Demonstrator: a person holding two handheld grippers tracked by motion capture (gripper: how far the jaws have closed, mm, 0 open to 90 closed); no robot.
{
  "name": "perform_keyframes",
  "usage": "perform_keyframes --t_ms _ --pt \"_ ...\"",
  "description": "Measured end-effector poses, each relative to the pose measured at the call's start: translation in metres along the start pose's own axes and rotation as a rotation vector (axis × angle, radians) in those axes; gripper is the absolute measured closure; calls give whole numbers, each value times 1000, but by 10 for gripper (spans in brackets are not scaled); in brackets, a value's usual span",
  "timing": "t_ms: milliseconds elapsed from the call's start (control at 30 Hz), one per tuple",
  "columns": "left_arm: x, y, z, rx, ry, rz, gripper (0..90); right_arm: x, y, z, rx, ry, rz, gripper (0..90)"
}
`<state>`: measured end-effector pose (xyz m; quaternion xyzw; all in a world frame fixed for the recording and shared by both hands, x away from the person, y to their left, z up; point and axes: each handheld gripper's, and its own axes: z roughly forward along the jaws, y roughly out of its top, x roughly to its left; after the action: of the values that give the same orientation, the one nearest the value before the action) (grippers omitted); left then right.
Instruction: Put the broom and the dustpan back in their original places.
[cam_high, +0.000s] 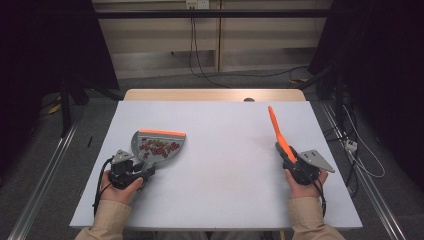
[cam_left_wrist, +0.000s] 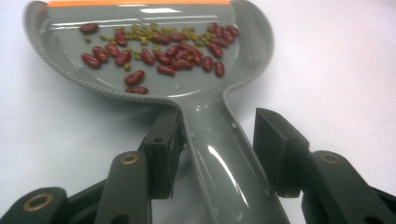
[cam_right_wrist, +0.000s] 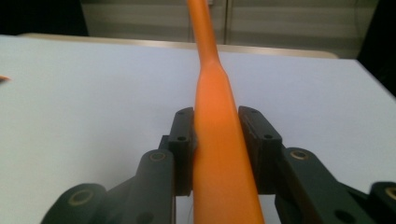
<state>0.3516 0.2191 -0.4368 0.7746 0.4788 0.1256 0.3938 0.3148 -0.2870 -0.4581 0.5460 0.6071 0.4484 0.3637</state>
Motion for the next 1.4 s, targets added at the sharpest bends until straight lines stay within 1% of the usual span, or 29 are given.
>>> perform_keyframes --t_ms 33,67,100,133,200,233,300,333,367,400,467,533,633,700,867,1000,1100,1233,1300,1400 --pt "-1 0 0 2 -5 0 491 2 0 0 3 20 9 654" --pt "-2 0 0 -5 -3 -3 478 6 0 0 4 30 5 638" --pt "-3 0 0 -4 -15 -3 464 9 0 0 7 48 0 622" --pt "-3 0 0 -3 -34 4 445 13 0 0 14 75 8 598" --pt "-6 -2 0 -15 -49 -1 433 20 0 0 18 125 26 524" --pt "-7 -2 -1 -18 -65 -7 387 24 0 -1 20 145 22 488" --pt "-9 -3 -5 -24 -72 -2 335 29 2 -4 17 180 3 441" --pt "-10 -3 -6 -36 -76 -1 310 31 2 -5 20 198 5 413" --pt "-11 -3 -7 -46 -83 10 292 32 2 -7 15 220 6 402" --pt "-12 -3 -8 -56 -87 27 270 33 2 -9 19 230 4 384" --pt "-13 -3 -9 -77 -81 60 233 33 2 -12 16 235 2 357" --pt "-13 -2 -11 -106 -97 76 182 31 2 -16 17 232 9 323" --pt "-12 -1 -14 -144 -109 112 162 26 2 -22 19 231 21 286" --pt "-10 -1 -16 -176 -121 127 143 24 2 -26 16 236 25 271" --pt "-7 -2 -23 -216 -143 154 128 19 0 -32 18 252 17 256" --pt "-3 -4 -27 -224 -166 161 117 17 -1 -34 25 263 6 246" --pt "0 -6 -28 -224 -181 155 115 16 -3 -35 34 269 4 246" --pt "5 -9 -30 -224 -191 154 114 15 -4 -36 36 276 -6 244" --pt "7 -10 -31 -224 -188 154 114 14 -4 -37 37 279 -6 241" --pt "9 -12 -32 -226 -192 146 114 13 -5 -38 42 284 -9 241"
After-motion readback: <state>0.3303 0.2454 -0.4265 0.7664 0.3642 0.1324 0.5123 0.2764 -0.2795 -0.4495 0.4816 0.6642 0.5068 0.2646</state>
